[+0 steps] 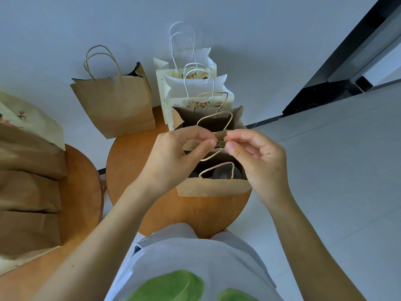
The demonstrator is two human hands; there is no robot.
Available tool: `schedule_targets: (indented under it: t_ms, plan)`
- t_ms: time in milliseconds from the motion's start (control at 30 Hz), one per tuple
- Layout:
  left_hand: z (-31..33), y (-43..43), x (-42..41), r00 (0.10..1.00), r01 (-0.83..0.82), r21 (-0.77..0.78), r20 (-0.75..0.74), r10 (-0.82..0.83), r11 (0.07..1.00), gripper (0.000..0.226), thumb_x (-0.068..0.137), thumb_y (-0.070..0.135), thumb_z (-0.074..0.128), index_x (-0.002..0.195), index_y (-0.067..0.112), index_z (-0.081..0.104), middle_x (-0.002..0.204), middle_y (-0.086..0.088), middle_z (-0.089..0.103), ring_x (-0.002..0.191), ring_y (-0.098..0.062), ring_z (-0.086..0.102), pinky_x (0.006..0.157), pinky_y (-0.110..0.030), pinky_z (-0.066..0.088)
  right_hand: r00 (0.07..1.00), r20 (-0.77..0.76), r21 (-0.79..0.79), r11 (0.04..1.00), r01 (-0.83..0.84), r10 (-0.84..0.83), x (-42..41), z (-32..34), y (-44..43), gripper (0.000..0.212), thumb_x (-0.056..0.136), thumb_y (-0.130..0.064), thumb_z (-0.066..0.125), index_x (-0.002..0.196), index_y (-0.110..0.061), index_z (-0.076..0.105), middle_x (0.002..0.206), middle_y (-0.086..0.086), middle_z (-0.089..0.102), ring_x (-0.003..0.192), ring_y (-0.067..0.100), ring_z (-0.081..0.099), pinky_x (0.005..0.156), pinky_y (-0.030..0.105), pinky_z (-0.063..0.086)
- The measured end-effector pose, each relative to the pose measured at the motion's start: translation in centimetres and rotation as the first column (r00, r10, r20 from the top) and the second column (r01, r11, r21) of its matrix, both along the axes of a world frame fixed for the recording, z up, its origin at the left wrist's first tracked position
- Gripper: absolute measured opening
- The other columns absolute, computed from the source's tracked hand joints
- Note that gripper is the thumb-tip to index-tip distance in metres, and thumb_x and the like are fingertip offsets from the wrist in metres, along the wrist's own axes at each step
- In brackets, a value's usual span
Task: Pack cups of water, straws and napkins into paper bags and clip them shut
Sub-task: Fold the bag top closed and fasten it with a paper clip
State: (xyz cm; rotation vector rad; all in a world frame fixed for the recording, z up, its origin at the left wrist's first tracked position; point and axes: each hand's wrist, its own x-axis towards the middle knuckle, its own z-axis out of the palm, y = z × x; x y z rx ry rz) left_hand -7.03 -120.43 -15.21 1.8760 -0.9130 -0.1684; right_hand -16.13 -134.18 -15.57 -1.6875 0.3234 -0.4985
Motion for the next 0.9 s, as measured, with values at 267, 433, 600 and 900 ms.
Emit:
schedule_targets:
  t_ms: [267,433,600,900]
  plan:
    - [0.3,0.36,0.22,0.998,-0.058,0.014,-0.008,0.058,0.998,0.009,0.09,0.019,0.057,0.089,0.027,0.06,0.085,0.027,0.056,0.088,0.019,0.052,0.074,-0.001,0.04,0.996,-0.049,-0.107,0.992,0.063,-0.068,0.38,-0.07,0.43,0.007,0.075,-0.033,0.061,0.082,-0.03,0.063,0.081,-0.011,0.067,0.08,0.006,0.066,0.068,0.011,0.05]
    - [0.21,0.45,0.44,0.996,-0.087,-0.003,0.018,0.087,0.996,0.009,0.09,0.02,0.057,0.091,0.028,0.059,0.084,0.027,0.055,0.087,0.018,0.052,0.071,-0.001,0.042,0.995,-0.047,-0.113,0.99,0.081,-0.087,0.39,-0.42,0.24,0.002,0.081,-0.029,0.064,0.083,-0.03,0.063,0.082,-0.011,0.067,0.082,0.005,0.065,0.068,0.012,0.051]
    - [0.37,0.55,0.42,0.995,-0.098,-0.016,0.007,0.098,0.995,0.008,0.09,0.018,0.057,0.091,0.026,0.059,0.083,0.026,0.054,0.087,0.017,0.053,0.064,-0.001,0.042,0.993,-0.057,-0.119,0.989,0.092,-0.099,0.5,-0.44,0.26,0.005,0.078,-0.031,0.061,0.082,-0.033,0.062,0.082,-0.013,0.067,0.082,0.004,0.065,0.068,0.012,0.051]
    - [0.31,0.56,0.41,0.996,-0.089,-0.031,0.005,0.089,0.996,0.006,0.09,0.021,0.056,0.09,0.026,0.06,0.082,0.028,0.054,0.088,0.019,0.052,0.067,-0.001,0.041,0.993,-0.043,-0.096,0.99,0.104,-0.108,0.3,-0.36,0.43,0.002,0.082,-0.032,0.061,0.084,-0.03,0.062,0.081,-0.012,0.066,0.08,0.003,0.065,0.068,0.011,0.051]
